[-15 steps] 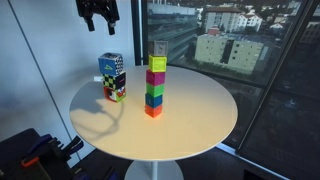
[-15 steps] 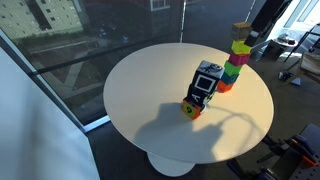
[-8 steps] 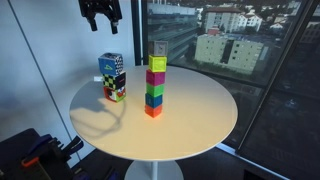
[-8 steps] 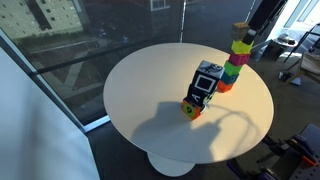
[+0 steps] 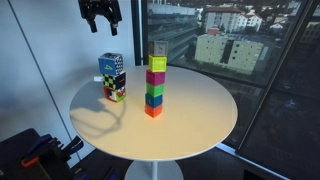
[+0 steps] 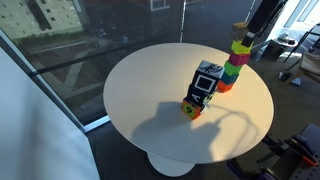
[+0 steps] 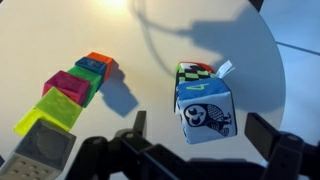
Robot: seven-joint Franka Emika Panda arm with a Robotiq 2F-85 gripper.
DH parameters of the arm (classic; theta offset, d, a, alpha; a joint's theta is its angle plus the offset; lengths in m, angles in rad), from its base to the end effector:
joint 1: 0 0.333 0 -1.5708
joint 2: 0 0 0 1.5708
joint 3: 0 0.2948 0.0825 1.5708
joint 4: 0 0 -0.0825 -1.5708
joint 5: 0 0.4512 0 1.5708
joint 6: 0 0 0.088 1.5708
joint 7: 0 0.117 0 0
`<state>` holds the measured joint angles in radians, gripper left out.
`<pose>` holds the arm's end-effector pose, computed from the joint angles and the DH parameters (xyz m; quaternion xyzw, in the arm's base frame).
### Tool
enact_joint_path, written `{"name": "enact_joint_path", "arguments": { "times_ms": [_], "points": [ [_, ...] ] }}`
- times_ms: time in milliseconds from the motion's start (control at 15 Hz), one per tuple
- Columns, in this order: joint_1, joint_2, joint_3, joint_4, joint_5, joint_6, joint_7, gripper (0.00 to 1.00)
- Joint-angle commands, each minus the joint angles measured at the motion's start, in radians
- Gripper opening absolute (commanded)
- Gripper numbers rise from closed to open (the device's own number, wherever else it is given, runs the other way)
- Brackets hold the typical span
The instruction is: Pick up the block with an owl image from the stack and put it on the table
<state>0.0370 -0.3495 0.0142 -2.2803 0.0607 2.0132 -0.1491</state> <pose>0.5244 0.0311 0.4472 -0.9950 -0.0877 -0.0424 0.0234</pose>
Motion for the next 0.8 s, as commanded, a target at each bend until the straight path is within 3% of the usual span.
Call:
{"name": "enact_joint_path", "arguments": {
  "times_ms": [0,733],
  "points": [
    [0.010,0.018,0.011,0.005,-0.007,0.003,0.025,1.00],
    [0.019,0.085,0.073,-0.012,-0.072,0.119,0.122,1.00]
  ]
}}
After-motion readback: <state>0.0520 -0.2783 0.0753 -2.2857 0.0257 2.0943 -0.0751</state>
